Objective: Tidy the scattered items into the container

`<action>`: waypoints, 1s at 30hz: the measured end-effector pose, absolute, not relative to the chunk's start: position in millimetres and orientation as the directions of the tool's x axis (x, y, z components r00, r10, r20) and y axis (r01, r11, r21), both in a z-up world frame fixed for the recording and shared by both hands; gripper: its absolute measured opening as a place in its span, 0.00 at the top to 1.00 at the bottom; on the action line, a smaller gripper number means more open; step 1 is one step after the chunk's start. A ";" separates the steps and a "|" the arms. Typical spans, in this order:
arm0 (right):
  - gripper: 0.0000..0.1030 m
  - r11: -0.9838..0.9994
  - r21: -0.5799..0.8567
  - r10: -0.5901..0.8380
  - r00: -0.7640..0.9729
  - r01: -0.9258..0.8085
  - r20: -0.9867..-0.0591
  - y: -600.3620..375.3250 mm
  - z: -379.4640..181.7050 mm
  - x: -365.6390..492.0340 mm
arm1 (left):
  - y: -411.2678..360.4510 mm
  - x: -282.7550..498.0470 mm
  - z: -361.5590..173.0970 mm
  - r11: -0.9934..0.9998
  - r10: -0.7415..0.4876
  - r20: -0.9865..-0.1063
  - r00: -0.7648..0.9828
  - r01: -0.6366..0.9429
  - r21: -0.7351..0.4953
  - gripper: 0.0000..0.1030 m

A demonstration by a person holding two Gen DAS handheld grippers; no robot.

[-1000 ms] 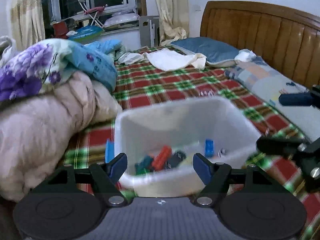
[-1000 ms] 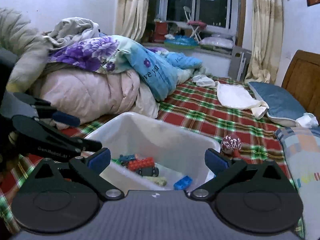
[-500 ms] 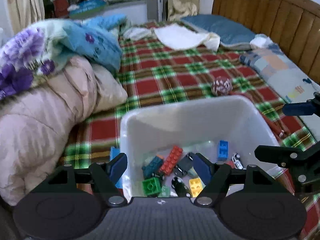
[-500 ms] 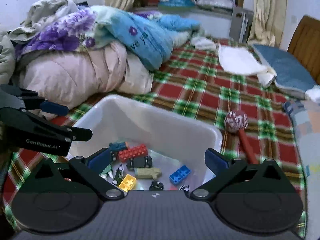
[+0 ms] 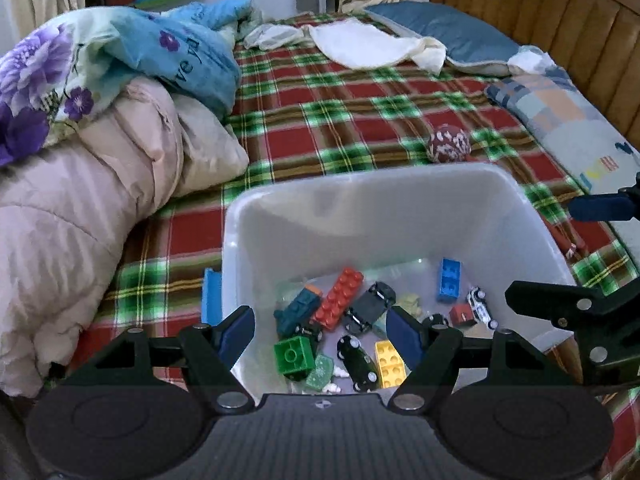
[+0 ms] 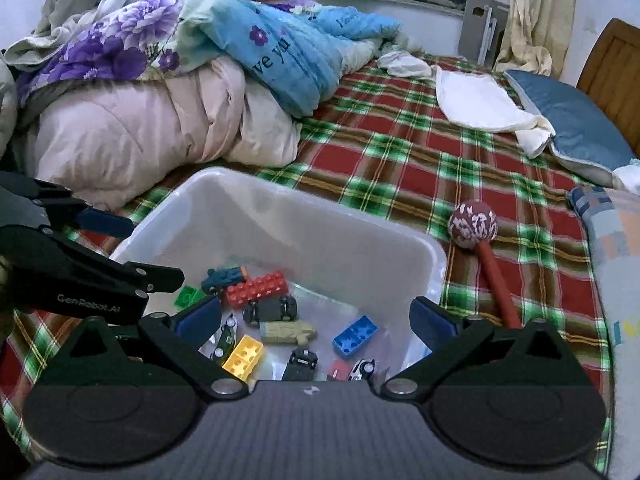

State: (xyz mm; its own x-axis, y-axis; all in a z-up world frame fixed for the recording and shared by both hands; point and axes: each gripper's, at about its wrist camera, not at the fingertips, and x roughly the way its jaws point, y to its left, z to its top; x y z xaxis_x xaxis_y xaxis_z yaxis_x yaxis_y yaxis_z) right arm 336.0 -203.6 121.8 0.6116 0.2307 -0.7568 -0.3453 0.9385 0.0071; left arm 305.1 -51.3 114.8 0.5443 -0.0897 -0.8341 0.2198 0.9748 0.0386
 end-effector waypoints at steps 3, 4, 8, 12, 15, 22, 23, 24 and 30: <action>0.00 0.935 0.008 0.231 0.596 -0.353 -0.769 -202.3 118.5 335.9 | -54.1 304.0 112.7 0.972 -0.088 -0.839 0.537 0.230 0.045 0.26; 0.00 0.935 0.006 0.230 0.594 -0.354 -0.771 -202.1 118.6 335.9 | -54.7 303.7 112.7 0.972 -0.086 -0.839 0.537 0.230 0.048 0.26; 0.00 0.932 0.006 0.230 0.578 -0.363 -0.783 -200.8 118.6 335.8 | -56.3 304.1 112.7 0.970 -0.086 -0.846 0.526 0.237 0.048 0.26; 0.00 0.931 0.004 0.227 0.571 -0.365 -0.789 -199.1 115.8 335.0 | -55.5 302.4 111.4 0.970 -0.089 -0.850 0.520 0.239 0.045 0.26; 0.00 0.931 0.005 0.224 0.564 -0.364 -0.795 -197.6 113.6 334.7 | -55.2 301.7 109.8 0.970 -0.089 -0.853 0.514 0.239 0.043 0.26; 0.00 0.932 0.007 0.225 0.562 -0.363 -0.796 -196.7 113.8 333.7 | -54.2 300.4 108.4 0.972 -0.091 -0.854 0.513 0.231 0.036 0.26; 0.00 0.932 0.006 0.224 0.562 -0.362 -0.796 -196.6 113.5 333.5 | -53.9 300.2 108.3 0.972 -0.091 -0.853 0.514 0.231 0.035 0.26; 0.00 0.932 0.006 0.222 0.561 -0.361 -0.797 -196.5 112.8 333.2 | -53.8 299.9 108.2 0.972 -0.092 -0.853 0.514 0.231 0.034 0.26; 0.00 0.935 0.008 0.220 0.559 -0.356 -0.799 -198.4 110.5 332.8 | -52.8 299.7 107.7 0.973 -0.095 -0.852 0.515 0.230 0.031 0.26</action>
